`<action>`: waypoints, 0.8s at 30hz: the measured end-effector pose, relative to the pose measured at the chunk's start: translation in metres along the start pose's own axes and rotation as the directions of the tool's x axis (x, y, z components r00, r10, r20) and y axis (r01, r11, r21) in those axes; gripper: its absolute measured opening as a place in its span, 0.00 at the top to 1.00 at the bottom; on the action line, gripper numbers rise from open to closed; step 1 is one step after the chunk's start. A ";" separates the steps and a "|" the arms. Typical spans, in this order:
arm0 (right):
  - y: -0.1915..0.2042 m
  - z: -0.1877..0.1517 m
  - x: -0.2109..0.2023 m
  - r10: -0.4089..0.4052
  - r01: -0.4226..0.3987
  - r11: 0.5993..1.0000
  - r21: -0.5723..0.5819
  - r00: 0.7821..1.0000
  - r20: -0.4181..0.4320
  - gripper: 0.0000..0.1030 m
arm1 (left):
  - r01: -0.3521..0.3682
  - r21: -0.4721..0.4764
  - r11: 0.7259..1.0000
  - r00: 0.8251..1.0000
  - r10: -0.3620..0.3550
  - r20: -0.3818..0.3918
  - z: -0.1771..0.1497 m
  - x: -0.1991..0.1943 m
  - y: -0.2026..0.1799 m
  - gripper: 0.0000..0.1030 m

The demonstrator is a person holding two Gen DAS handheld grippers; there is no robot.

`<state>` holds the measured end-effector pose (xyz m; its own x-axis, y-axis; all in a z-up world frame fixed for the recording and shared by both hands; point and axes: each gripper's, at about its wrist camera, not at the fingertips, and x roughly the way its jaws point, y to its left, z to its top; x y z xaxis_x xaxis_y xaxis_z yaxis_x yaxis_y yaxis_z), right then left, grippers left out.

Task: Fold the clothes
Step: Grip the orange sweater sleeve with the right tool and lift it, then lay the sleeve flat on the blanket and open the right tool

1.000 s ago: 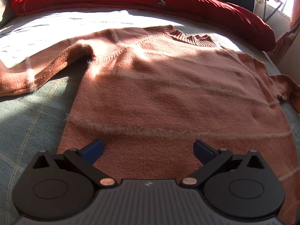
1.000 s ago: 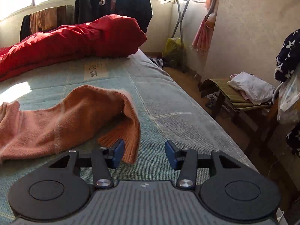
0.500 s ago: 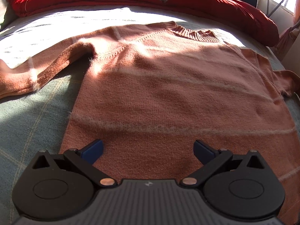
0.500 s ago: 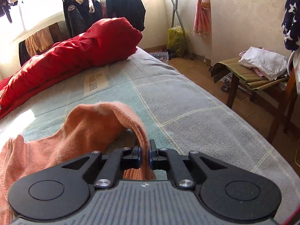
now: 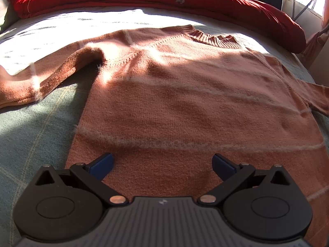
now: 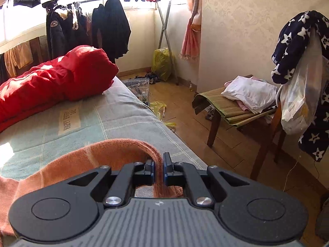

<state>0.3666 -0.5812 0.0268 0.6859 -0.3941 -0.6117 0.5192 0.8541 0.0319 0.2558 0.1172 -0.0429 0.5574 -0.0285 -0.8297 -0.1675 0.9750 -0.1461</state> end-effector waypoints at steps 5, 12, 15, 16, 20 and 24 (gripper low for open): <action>-0.014 -0.012 0.025 -0.035 0.046 0.994 0.103 0.994 -0.104 0.86 | 0.006 -0.001 1.000 1.000 -0.006 0.000 0.000 0.000 0.002 0.01; -0.016 -0.011 0.029 -0.161 0.170 0.977 0.127 0.984 -0.078 0.72 | 0.006 -0.002 1.000 1.000 -0.006 -0.001 0.001 0.000 0.004 0.01; -0.021 -0.005 0.022 -0.160 0.168 0.975 0.145 0.985 -0.060 0.70 | 0.003 -0.001 1.000 1.000 -0.003 -0.001 0.001 0.000 0.003 0.01; -0.022 -0.004 0.020 -0.139 0.146 0.978 0.151 0.989 -0.057 0.65 | 0.001 -0.001 1.000 1.000 -0.001 -0.001 0.001 0.000 0.003 0.01; -0.001 -0.005 0.017 -0.002 0.006 0.997 0.074 0.999 -0.051 0.46 | -0.008 0.002 1.000 1.000 0.008 -0.002 0.001 0.001 0.001 0.01; 0.024 -0.020 0.035 0.278 -0.263 0.958 0.114 0.950 -0.145 0.29 | -0.016 0.017 1.000 1.000 0.016 -0.005 0.000 0.001 -0.001 0.01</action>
<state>0.3932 -0.5674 -0.0094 0.7219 -0.0877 -0.6864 0.3752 0.8831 0.2817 0.2570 0.1166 -0.0439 0.5505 -0.0143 -0.8347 -0.1622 0.9790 -0.1237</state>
